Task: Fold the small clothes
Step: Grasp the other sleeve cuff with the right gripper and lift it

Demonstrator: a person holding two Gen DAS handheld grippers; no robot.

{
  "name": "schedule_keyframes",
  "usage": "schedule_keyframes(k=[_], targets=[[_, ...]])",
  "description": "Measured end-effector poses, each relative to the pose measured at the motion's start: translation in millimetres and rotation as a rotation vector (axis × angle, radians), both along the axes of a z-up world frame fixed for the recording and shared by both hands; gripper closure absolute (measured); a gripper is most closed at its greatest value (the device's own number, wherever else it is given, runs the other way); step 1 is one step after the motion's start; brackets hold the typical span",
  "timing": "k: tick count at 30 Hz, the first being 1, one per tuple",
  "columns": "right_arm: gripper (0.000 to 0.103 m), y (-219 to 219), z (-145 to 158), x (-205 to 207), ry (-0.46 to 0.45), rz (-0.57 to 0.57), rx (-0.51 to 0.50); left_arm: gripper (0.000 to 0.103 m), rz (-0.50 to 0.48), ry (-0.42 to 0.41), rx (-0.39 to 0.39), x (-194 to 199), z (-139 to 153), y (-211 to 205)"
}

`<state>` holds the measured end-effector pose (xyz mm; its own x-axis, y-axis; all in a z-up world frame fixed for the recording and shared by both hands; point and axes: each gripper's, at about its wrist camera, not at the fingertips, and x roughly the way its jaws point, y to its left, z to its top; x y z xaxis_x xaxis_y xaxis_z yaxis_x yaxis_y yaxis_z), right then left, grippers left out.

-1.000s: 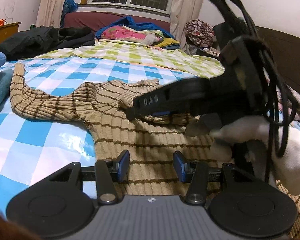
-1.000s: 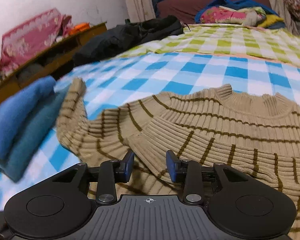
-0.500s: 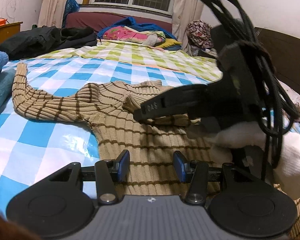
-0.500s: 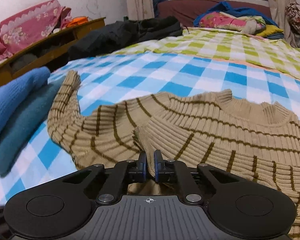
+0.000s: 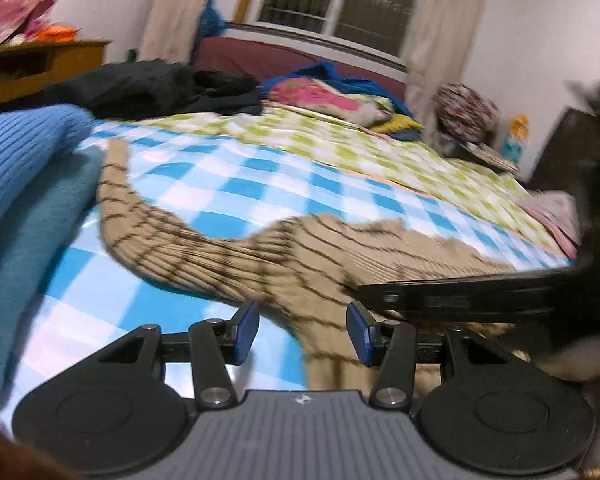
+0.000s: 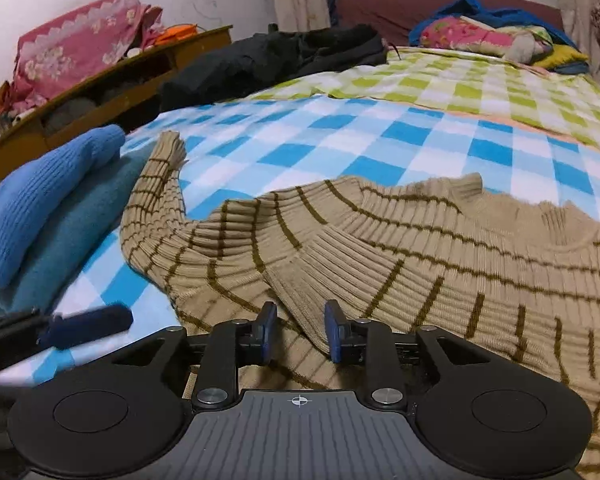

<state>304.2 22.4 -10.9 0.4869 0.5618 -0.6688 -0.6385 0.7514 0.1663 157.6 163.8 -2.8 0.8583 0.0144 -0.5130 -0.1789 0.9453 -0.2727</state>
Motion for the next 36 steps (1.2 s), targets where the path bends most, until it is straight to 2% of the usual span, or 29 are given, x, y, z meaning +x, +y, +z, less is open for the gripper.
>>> schedule_keyframes(k=[2,5,9,12,17,20,25,29,36], targets=[[0.074,6,11,0,-0.005,0.016,0.029,0.050,0.030,0.002,0.007,6,-2,10],[0.074,22,26,4,-0.012,0.041,0.059,0.050,0.061,0.004,0.062,13,-4,19],[0.074,58,38,15,0.016,0.090,0.068,0.050,0.081,0.010,0.020,14,-12,35],[0.074,95,41,22,0.024,0.142,0.056,0.050,0.085,0.023,0.041,13,-17,43],[0.073,157,35,41,0.068,0.185,0.051,0.050,0.088,0.025,0.011,13,-23,58],[0.073,185,29,57,0.124,0.175,0.078,0.050,0.087,0.030,0.011,14,-27,64],[0.070,227,24,72,0.150,0.191,0.094,0.050,0.085,0.029,0.015,15,-32,69],[0.069,249,16,80,0.161,0.177,0.081,0.050,0.081,0.023,0.048,15,-34,68],[0.069,263,-3,93,0.206,0.139,0.062,0.050,0.077,0.019,0.052,16,-36,68]])
